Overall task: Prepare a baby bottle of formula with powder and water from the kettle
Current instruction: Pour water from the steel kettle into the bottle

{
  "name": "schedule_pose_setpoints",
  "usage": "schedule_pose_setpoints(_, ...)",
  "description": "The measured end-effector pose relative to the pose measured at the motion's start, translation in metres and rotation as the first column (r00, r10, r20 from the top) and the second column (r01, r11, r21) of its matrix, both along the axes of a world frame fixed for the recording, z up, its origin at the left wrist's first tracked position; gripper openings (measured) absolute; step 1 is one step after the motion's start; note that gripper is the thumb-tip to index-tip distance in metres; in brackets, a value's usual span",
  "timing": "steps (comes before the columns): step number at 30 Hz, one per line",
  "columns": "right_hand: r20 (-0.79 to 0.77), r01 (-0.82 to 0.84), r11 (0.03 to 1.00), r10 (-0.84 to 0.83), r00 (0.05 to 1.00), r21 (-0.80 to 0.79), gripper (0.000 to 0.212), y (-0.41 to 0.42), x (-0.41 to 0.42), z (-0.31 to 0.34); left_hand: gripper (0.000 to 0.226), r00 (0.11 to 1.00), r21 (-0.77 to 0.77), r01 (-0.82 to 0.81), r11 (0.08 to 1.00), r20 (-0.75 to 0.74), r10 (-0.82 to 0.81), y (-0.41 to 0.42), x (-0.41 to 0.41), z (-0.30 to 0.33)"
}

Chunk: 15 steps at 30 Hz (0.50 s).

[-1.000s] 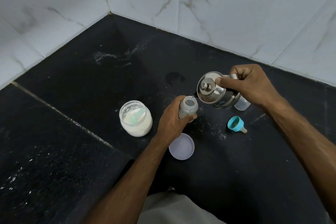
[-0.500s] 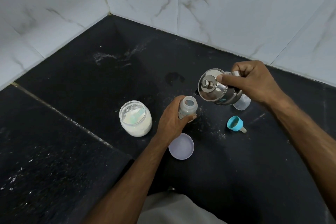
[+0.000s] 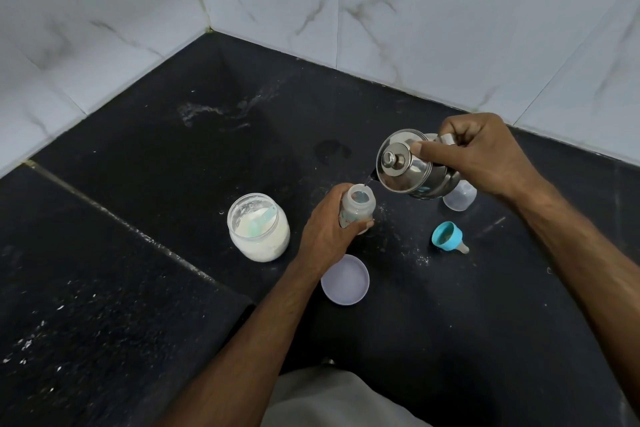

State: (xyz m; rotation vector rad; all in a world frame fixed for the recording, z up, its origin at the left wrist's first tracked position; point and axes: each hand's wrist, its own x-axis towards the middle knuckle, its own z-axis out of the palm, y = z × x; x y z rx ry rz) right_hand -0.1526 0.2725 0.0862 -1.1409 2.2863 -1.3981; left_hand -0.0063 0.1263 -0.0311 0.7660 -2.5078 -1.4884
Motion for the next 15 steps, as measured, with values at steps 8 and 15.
schedule_pose_setpoints(8, -0.016, 0.008, 1.000, -0.008, 1.000, 0.006, 0.047, 0.0008, 0.0014, 0.0010, 0.061, 0.999, 0.003, -0.004, 1.000, -0.033, 0.004, -0.0005, 0.0022, -0.0032)
schedule_pose_setpoints(15, -0.010, 0.004, 1.000, -0.004, 1.000, 0.005, 0.047, 0.0012, 0.0013, 0.0013, 0.062, 1.000, -0.002, -0.001, 1.000, -0.030, 0.001, -0.0005, 0.0022, -0.0050)
